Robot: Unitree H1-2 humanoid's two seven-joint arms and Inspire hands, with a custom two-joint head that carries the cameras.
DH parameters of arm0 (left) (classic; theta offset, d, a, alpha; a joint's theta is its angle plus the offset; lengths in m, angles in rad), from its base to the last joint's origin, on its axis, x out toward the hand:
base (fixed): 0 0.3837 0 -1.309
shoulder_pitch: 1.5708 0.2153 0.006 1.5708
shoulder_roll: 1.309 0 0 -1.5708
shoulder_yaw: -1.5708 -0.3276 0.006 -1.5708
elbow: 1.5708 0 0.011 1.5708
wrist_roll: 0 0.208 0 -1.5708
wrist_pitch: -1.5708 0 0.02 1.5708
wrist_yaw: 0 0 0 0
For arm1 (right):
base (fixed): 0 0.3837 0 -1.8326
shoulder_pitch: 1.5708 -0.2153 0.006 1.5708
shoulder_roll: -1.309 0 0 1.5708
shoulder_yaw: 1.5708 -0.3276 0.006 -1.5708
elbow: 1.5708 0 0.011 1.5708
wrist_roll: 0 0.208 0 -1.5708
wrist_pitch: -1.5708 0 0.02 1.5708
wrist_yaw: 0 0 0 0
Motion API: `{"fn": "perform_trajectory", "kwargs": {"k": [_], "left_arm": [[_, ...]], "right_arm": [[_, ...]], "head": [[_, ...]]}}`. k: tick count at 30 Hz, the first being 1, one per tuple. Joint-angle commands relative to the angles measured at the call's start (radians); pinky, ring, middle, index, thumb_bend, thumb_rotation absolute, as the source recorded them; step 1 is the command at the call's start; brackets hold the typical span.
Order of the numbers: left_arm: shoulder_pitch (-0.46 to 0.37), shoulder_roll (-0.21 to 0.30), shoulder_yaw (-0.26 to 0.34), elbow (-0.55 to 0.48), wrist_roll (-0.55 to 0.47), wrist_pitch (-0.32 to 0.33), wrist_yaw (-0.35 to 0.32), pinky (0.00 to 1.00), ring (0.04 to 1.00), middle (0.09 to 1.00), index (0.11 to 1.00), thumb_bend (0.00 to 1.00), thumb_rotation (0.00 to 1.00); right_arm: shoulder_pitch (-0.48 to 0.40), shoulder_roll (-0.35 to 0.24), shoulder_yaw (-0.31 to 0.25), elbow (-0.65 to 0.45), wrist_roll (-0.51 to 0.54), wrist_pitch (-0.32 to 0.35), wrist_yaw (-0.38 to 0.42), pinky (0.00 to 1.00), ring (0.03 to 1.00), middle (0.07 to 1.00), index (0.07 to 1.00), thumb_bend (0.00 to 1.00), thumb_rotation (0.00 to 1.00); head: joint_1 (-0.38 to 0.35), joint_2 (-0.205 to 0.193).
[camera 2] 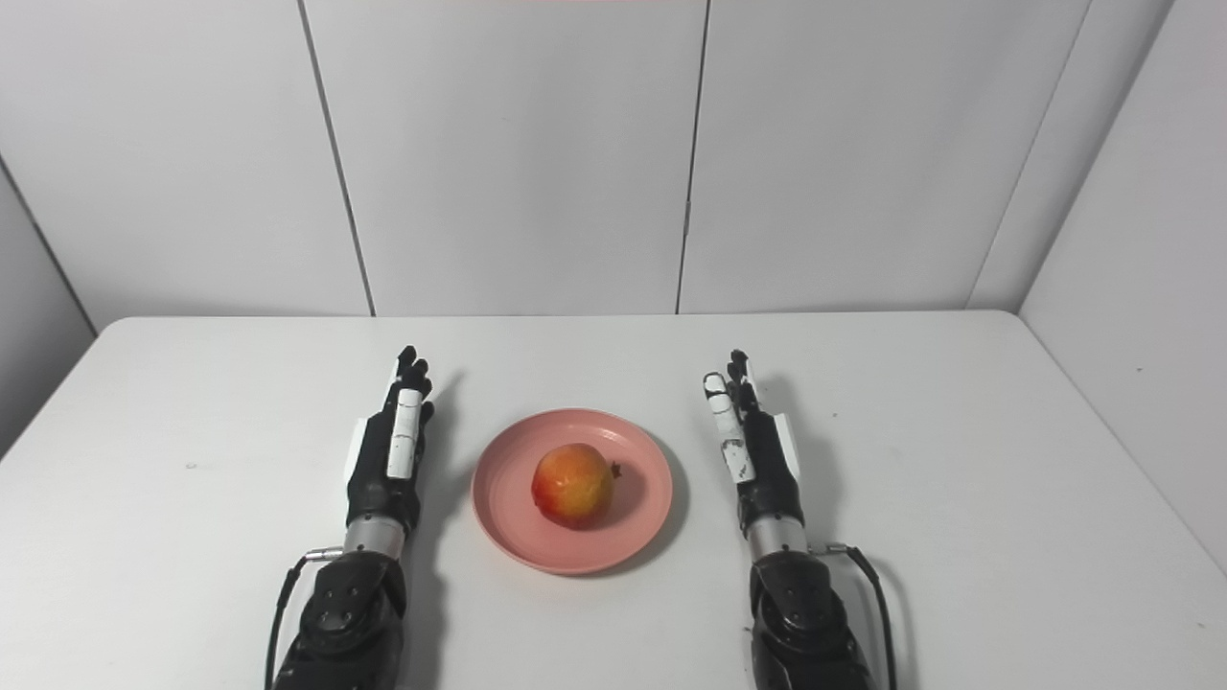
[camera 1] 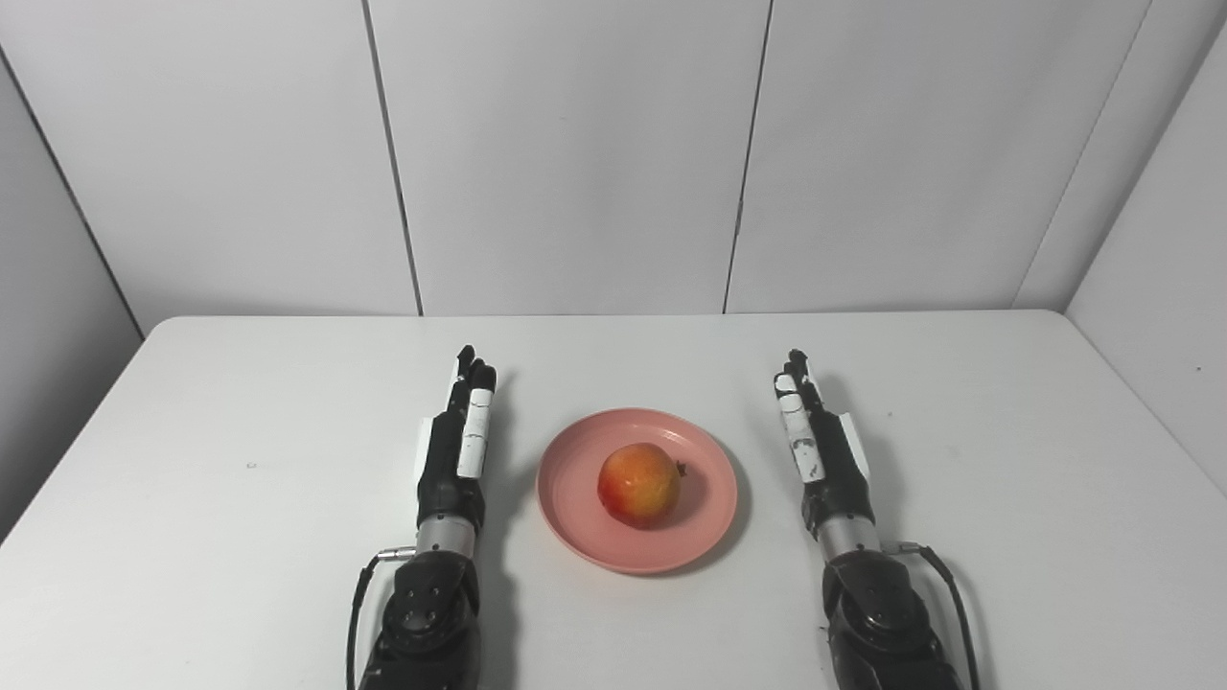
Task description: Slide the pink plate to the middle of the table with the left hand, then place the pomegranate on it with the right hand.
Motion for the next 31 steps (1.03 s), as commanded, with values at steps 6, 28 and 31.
{"fn": "perform_trajectory", "kwargs": {"k": [6, 28, 31], "left_arm": [[0.018, -0.012, 0.001, 0.028, 0.012, -0.006, 0.014, 1.00, 1.000, 1.000, 1.000, 0.97, 0.95], [0.016, -0.008, 0.002, 0.030, 0.013, -0.005, 0.013, 1.00, 1.000, 1.000, 1.000, 0.97, 0.95], [0.015, -0.007, 0.002, 0.029, 0.013, -0.002, 0.013, 1.00, 1.000, 1.000, 1.000, 0.97, 0.95]], "right_arm": [[0.022, 0.011, 0.001, 0.023, 0.008, -0.015, 0.012, 1.00, 1.000, 1.000, 0.998, 0.87, 1.00], [0.022, 0.012, -0.005, 0.022, 0.006, -0.030, 0.008, 1.00, 1.000, 1.000, 0.983, 0.88, 1.00], [0.021, 0.012, -0.007, 0.022, 0.007, -0.030, 0.009, 1.00, 1.000, 1.000, 0.977, 0.89, 1.00]], "head": [[0.000, -0.001], [-0.004, 0.000], [-0.004, 0.000]]}}
